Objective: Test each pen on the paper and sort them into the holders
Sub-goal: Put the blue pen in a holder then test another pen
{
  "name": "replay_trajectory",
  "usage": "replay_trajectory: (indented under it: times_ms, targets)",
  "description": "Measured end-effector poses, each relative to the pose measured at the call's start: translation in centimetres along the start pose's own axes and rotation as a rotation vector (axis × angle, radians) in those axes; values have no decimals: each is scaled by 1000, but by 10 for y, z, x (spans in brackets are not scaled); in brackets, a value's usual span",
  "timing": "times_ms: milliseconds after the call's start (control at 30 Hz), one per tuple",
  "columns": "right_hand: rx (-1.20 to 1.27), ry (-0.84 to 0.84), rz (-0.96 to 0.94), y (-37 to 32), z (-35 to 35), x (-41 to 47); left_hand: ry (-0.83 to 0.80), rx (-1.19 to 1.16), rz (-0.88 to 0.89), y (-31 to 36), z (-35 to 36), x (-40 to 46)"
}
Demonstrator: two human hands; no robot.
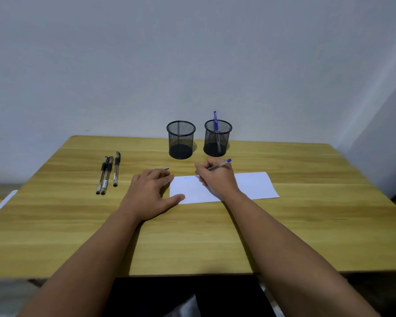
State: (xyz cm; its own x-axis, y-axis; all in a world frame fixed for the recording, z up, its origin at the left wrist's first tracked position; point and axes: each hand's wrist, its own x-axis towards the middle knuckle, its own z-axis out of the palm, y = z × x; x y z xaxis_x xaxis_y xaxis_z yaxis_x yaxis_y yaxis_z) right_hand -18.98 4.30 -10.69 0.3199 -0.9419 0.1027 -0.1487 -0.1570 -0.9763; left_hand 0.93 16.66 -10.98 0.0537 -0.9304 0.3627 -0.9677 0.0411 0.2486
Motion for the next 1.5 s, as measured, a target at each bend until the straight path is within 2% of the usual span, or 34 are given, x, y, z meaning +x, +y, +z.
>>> replay_trajectory:
  times_ms: [1500]
  targets:
    - [-116,113,-35,9,0,4,-8,8,-10,-1,1,-1]
